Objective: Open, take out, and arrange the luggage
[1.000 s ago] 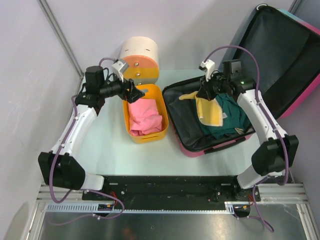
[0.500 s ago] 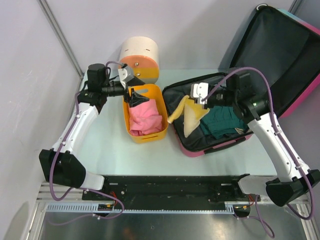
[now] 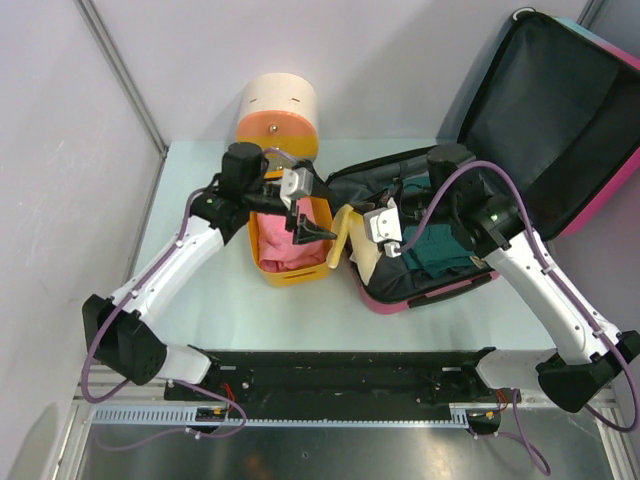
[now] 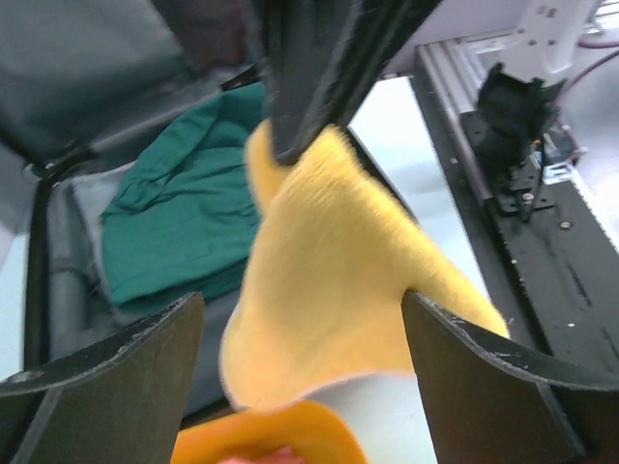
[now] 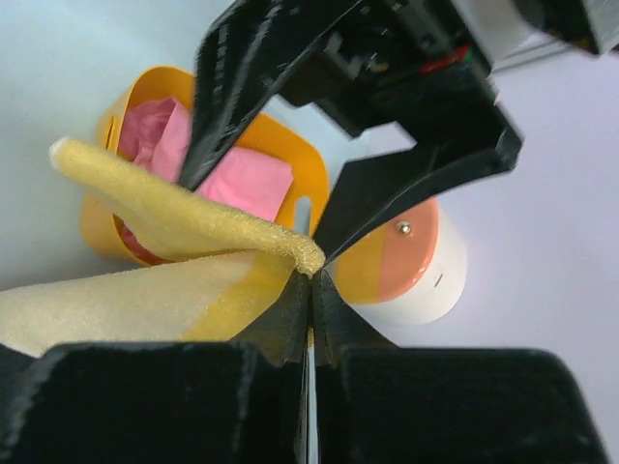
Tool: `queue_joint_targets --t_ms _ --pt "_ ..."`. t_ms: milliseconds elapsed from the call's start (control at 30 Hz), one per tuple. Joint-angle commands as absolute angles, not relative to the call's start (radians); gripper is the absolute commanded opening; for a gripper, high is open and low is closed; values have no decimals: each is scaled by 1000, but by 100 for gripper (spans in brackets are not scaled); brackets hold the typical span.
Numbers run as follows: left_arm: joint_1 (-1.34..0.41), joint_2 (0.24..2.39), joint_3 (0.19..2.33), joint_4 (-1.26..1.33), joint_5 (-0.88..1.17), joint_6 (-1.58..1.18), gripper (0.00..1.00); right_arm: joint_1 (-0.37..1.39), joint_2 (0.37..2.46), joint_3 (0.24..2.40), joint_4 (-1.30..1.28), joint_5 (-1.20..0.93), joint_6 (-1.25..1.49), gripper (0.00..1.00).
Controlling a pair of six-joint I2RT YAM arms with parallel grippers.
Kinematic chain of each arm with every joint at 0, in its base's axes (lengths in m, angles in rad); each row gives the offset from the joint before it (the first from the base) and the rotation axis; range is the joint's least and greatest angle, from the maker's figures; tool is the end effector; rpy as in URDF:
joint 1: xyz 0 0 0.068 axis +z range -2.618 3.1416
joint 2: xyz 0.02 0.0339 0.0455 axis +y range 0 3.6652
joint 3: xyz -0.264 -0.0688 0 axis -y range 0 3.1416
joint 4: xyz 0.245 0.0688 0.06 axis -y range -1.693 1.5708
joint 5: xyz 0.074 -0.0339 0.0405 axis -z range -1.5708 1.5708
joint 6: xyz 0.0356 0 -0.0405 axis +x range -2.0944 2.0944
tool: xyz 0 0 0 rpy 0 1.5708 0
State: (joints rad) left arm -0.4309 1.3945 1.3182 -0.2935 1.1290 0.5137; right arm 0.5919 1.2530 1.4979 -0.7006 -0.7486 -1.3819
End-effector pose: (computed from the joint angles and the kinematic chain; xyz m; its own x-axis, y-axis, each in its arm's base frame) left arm 0.2644 -0.1569 0.3823 0.1781 0.1494 -0.9726 0.9839 -0.0425 0.1736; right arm 0.1944 0.1599 0.4378 0.8311 -0.3084 -0.4628 -0.5307 -0.1910 -0.8257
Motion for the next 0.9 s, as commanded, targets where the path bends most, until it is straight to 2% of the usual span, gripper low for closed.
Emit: queue_joint_targets --t_ms 0,167,267,300,367,400,467,500,533,567,633,667,733,867 --pt "-521 1344 1296 -279 1161 667 87 641 1221 1503 -606 -790 -1445 0" --pt "-568 1322 1298 -281 1105 678 83 689 1210 1502 -577 -795 -1433 0" --pt "-577 1298 1282 -279 1079 661 74 718 1209 1499 -554 -787 -1424 0" --pt "-577 1292 1276 -278 1068 641 64 722 1206 1496 -542 -785 -1398 0" --pt "-577 1260 1256 -279 1027 612 51 727 1204 1485 -485 -773 -1361 0" --pt "-577 1246 1246 -279 1013 582 36 726 1203 1480 -468 -766 -1336 0" --pt "-577 1194 1206 -279 994 557 25 726 1201 1470 -416 -733 -1315 0" --pt "-577 1177 1192 -279 979 528 16 727 1200 1454 -393 -712 -1295 3" --pt "-577 1160 1169 -279 970 506 13 726 1204 1448 -358 -669 -1251 12" --pt "-577 1134 1161 -279 957 456 9 726 1207 1444 -342 -637 -1224 38" --pt "-577 1115 1134 -276 910 395 3 723 1224 1425 -243 -489 -1087 63" --pt "-577 1106 1125 -275 893 333 0 707 1233 1424 -214 -439 -1047 83" --pt "-577 1101 1091 -255 858 278 0 678 1258 1424 -128 -343 -915 98" --pt "-571 1130 1068 -169 729 50 0 579 1287 1424 -51 -266 -754 100"
